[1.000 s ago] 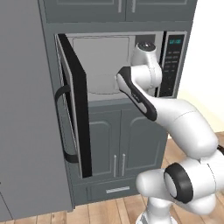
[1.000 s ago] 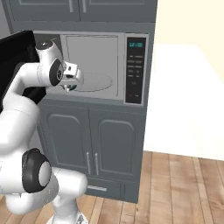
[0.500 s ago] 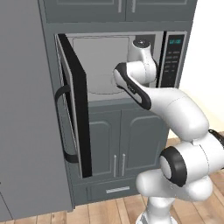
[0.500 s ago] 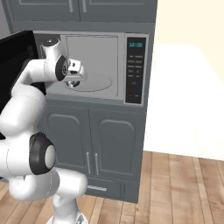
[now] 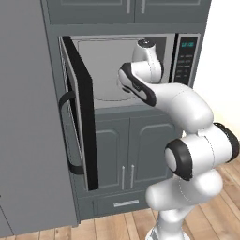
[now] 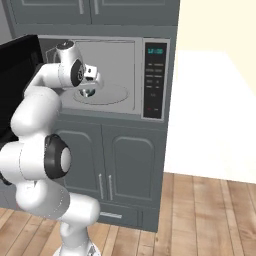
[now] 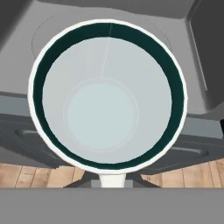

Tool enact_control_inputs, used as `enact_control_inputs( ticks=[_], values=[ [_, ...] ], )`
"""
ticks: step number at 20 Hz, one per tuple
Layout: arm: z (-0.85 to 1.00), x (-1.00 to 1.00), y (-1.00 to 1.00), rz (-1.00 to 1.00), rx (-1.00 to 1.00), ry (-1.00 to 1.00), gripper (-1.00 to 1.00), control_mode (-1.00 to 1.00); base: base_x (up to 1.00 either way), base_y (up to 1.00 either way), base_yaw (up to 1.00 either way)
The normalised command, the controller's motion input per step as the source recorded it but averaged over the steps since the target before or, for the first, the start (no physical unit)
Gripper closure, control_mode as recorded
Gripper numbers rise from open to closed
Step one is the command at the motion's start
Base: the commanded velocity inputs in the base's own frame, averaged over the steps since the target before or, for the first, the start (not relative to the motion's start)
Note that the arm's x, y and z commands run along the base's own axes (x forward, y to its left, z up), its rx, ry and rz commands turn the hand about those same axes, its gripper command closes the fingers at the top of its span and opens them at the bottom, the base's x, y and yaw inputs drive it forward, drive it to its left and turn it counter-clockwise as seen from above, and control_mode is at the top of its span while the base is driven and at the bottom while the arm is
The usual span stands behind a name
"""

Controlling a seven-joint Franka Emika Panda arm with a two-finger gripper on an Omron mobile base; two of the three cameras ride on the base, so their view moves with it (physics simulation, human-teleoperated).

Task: Pick the mug from the counter and place it inside the microwave. Then close the microwave.

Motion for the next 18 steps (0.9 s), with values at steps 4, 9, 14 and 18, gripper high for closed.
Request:
enact_control_inputs(
  ticks=[4,9,14,18],
  values=[
    [0.00,0.39,0.00,0.00,0.00,0.03,1.00,-1.00,0.00,0.00,0.00],
    [0.00,0.25,0.00,0.00,0.00,0.03,1.00,-1.00,0.00,0.00,0.00],
    [-0.06,0.05,0.00,0.00,0.00,0.02,1.00,-1.00,0.00,0.00,0.00],
    [-0.30,0.11,0.00,0.00,0.00,0.00,1.00,-1.00,0.00,0.00,0.00]
  ],
)
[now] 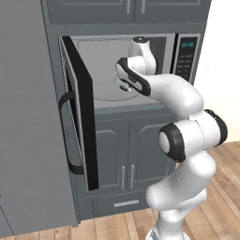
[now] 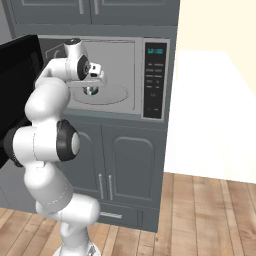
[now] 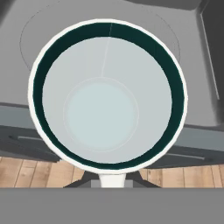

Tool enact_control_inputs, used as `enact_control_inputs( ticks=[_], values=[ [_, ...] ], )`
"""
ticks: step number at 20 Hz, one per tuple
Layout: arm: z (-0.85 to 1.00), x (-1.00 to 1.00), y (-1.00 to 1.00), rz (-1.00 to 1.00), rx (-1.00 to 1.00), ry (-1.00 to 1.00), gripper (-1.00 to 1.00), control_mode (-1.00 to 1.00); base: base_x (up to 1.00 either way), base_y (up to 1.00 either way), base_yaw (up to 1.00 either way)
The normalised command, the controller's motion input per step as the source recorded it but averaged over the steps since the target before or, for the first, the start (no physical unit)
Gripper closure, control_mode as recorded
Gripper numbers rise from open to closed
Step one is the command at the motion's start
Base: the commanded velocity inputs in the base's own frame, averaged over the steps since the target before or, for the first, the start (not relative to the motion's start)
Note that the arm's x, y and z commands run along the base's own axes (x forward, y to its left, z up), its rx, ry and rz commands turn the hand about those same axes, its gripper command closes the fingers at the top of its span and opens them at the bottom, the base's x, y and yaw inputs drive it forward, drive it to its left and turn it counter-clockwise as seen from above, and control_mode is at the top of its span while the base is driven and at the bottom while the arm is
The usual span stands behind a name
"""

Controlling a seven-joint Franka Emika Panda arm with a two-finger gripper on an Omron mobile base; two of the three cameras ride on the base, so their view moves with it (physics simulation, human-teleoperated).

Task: Pick the mug from the counter and place it inside the microwave. Then close the microwave.

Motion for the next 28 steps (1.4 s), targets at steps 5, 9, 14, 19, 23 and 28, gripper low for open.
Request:
enact_control_inputs(
  ticks=[5,9,14,19,23,28],
  values=[
    [-0.35,0.15,0.00,0.00,0.00,0.00,1.00,-1.00,0.00,0.00,0.00],
    [-0.09,0.13,0.00,0.00,0.00,0.00,1.00,-1.00,0.00,0.00,0.00],
    [-0.01,0.27,0.00,0.00,0.00,0.00,1.00,-1.00,0.00,0.00,0.00],
    [0.00,0.27,0.02,0.00,0.00,0.00,1.00,-1.00,0.00,0.00,0.00],
    [0.00,0.30,0.11,0.00,0.00,0.00,1.00,-1.00,0.00,0.00,0.00],
    [0.00,0.15,0.17,0.00,0.00,0.00,1.00,-1.00,0.00,0.00,0.00]
  ],
)
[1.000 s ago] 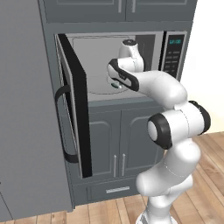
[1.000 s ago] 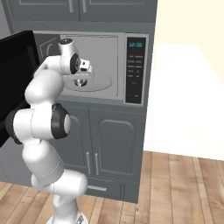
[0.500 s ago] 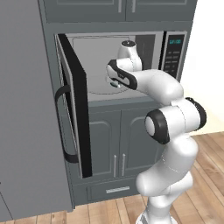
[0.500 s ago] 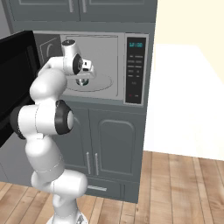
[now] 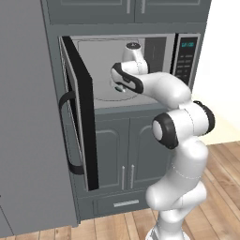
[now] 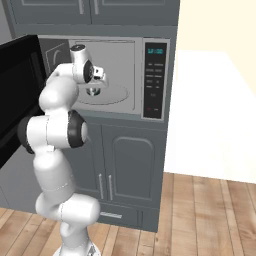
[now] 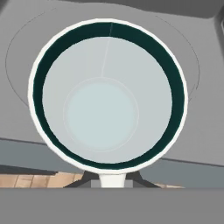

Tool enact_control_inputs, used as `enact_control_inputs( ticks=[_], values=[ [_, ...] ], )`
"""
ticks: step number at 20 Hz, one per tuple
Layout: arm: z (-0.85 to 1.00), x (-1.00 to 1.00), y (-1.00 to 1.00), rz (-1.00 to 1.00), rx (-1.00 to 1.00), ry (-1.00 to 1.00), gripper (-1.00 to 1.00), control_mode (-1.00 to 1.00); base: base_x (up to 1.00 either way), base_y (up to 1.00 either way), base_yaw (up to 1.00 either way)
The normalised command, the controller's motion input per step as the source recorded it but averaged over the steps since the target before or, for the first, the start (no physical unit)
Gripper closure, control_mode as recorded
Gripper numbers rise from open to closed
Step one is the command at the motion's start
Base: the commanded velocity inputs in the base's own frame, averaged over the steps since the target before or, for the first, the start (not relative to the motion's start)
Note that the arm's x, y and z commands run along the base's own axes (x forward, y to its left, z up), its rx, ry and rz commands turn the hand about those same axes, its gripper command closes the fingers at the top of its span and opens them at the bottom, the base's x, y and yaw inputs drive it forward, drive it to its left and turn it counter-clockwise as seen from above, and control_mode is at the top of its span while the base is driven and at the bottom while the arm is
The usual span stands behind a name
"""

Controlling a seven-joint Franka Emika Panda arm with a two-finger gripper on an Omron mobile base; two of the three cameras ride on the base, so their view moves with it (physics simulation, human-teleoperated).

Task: Pick the mug from the counter and place it inside the microwave. Then close the microwave.

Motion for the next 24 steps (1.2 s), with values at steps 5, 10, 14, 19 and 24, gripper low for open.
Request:
enact_control_inputs(
  ticks=[5,10,14,19,24],
  values=[
    [-0.02,0.23,0.12,0.00,0.00,0.00,1.00,-1.00,0.00,0.00,0.00],
    [-0.12,0.29,0.06,0.00,0.00,0.00,1.00,-1.00,0.00,0.00,0.00],
    [-0.08,0.34,0.04,0.00,0.00,0.00,1.00,-1.00,0.00,0.00,0.00],
    [-0.01,0.30,0.06,0.00,0.00,0.00,1.00,-1.00,0.00,0.00,0.00],
    [-0.14,0.30,0.04,0.00,0.00,0.03,1.00,-1.00,0.00,0.00,0.00]
  ],
)
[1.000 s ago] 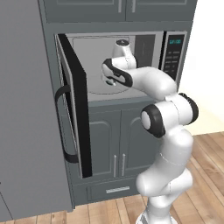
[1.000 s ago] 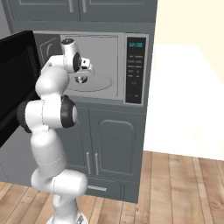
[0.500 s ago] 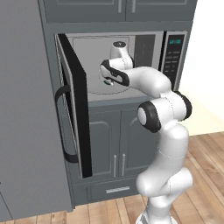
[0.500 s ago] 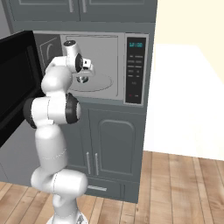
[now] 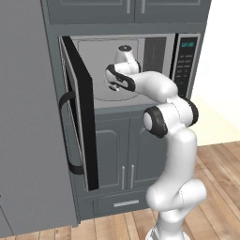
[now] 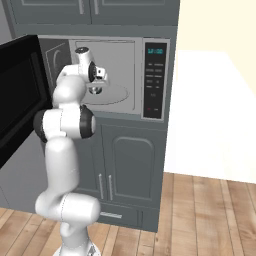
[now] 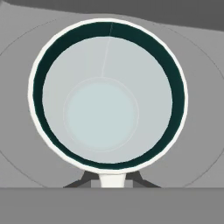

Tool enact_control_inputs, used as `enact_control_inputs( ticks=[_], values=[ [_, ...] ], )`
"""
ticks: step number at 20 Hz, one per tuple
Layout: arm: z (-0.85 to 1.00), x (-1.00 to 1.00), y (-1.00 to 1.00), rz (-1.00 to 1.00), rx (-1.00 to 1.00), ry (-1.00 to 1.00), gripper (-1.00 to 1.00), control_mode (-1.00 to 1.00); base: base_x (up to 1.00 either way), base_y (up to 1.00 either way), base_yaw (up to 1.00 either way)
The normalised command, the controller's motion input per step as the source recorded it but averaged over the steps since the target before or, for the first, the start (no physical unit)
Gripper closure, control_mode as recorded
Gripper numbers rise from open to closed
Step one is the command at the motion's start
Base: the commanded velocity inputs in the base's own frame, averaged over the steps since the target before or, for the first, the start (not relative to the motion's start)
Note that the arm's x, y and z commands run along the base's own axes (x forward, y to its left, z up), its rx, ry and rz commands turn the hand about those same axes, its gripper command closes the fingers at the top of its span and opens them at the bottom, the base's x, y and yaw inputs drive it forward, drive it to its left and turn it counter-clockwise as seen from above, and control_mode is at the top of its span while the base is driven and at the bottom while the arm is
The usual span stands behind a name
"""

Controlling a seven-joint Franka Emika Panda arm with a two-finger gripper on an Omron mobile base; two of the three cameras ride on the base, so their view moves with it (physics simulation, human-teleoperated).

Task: Pick the mug from the counter and place it inside the microwave. Then close the microwave.

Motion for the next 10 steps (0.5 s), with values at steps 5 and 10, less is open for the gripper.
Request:
enact_control_inputs(
  ticks=[5,10],
  values=[
    [-0.16,0.32,0.03,0.00,0.00,0.05,1.00,-1.00,0.00,0.00,0.00],
    [-0.16,0.28,0.02,0.00,0.00,0.02,1.00,-1.00,0.00,0.00,0.00]
  ],
)
